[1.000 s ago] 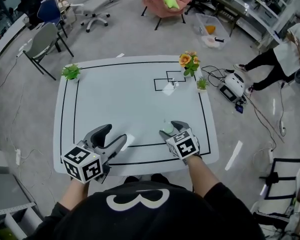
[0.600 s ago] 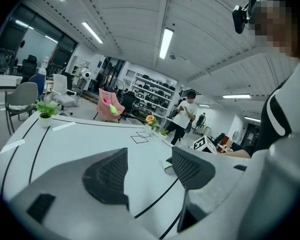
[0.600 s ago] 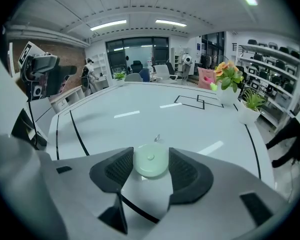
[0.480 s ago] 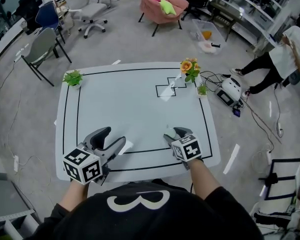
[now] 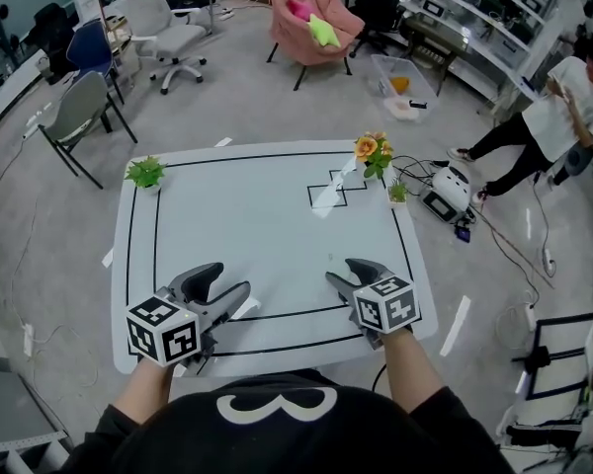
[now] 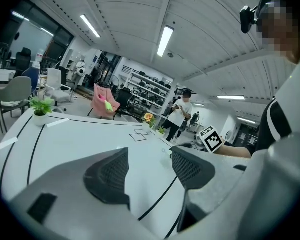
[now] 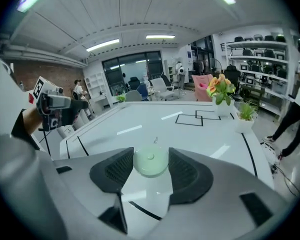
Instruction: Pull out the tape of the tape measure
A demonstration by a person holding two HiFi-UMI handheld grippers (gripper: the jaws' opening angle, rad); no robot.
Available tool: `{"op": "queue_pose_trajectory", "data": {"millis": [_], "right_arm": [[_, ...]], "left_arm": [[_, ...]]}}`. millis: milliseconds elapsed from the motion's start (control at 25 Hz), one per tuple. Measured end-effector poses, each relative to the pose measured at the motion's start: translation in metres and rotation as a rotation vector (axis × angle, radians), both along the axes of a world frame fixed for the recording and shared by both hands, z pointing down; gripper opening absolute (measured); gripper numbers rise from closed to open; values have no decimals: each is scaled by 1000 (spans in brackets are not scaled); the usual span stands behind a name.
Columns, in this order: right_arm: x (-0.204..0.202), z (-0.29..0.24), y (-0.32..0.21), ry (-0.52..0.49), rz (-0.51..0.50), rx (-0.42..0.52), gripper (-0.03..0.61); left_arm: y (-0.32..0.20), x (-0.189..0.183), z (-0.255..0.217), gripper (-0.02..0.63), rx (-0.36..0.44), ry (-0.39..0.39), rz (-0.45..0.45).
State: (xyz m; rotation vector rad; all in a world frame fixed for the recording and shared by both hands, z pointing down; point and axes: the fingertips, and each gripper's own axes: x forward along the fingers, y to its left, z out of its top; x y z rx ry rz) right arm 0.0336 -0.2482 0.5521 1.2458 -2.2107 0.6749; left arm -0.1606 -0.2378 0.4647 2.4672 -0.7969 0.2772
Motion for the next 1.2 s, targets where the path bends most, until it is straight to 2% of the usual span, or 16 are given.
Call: {"op": "queue_pose_trajectory", "data": {"millis": [240, 520, 640, 800, 960, 1200], "right_arm": [[-21, -67, -1, -98, -74, 122, 222], [-72, -155, 9, -196, -273, 235, 222], [-90, -185, 19, -233, -367, 277, 222], [-109, -210, 36, -271, -501, 292, 222], [-126, -222, 52, -292, -642, 292, 222], [-144, -221, 70, -263, -808, 277, 223]], "left_arm": [[-2, 3, -17, 262, 36, -3, 52], [-5, 1, -77, 262, 136, 124, 137], [2, 2, -100, 262, 188, 151, 208], [21, 3, -121, 262, 275, 188, 325], [32, 6, -128, 262, 273, 235, 424], [41, 17, -132, 258, 255, 297, 551]]}}
